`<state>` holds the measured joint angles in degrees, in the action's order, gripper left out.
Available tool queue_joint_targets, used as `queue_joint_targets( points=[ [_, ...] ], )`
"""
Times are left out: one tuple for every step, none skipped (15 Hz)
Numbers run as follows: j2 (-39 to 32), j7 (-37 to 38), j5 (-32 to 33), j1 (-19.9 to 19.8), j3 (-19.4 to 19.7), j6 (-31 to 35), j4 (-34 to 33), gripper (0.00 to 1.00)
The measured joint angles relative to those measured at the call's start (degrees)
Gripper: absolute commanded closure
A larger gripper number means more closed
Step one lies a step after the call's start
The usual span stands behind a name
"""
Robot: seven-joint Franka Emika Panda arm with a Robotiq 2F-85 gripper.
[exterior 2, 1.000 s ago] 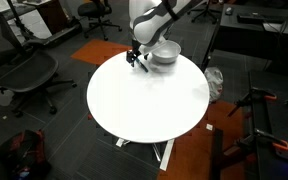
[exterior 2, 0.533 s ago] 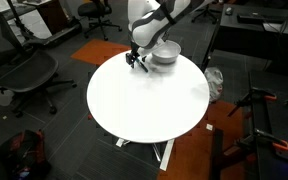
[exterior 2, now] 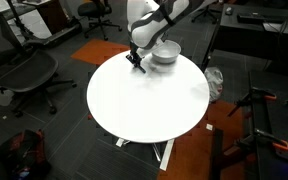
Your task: Put the marker into the bowl
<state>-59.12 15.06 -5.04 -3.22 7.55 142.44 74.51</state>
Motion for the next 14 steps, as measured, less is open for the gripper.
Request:
queue_joint_targets(
  points=[
    [-0.1,0.0,0.0,0.0,0.0,0.0,-0.1,0.95],
    [-0.1,0.0,0.0,0.0,0.0,0.0,-0.2,0.95],
    [-0.1,0.0,0.0,0.0,0.0,0.0,-0.3,0.95],
    [0.0,0.0,0.0,0.0,0.0,0.0,-0.4,0.95],
    [0.1,-0.1,0.0,0.1,-0.1,0.0,-0.5,0.95],
    [0.5,-0.2,0.2,0.2,-0.1,0.0,-0.5,0.95],
    [1.2,-0.5,0.4,0.3,-0.1,0.0,-0.4,0.95],
    [2.2,-1.2,0.6,0.4,-0.2,-0.1,-0.1,0.95],
    [3.5,-2.0,0.9,0.5,-0.2,-0.5,0.5,0.95],
    [5.2,-2.9,1.3,0.6,-0.2,-1.1,1.3,0.95],
    [7.0,-3.8,1.9,0.7,-0.2,-1.8,2.4,0.95],
    [9.2,-4.8,2.5,0.7,-0.2,-2.5,3.8,0.95],
    [11.5,-5.6,3.0,0.7,-0.2,-3.1,5.5,0.95],
    [13.9,-6.2,3.7,0.6,-0.1,-4.1,7.4,0.95]
  ],
)
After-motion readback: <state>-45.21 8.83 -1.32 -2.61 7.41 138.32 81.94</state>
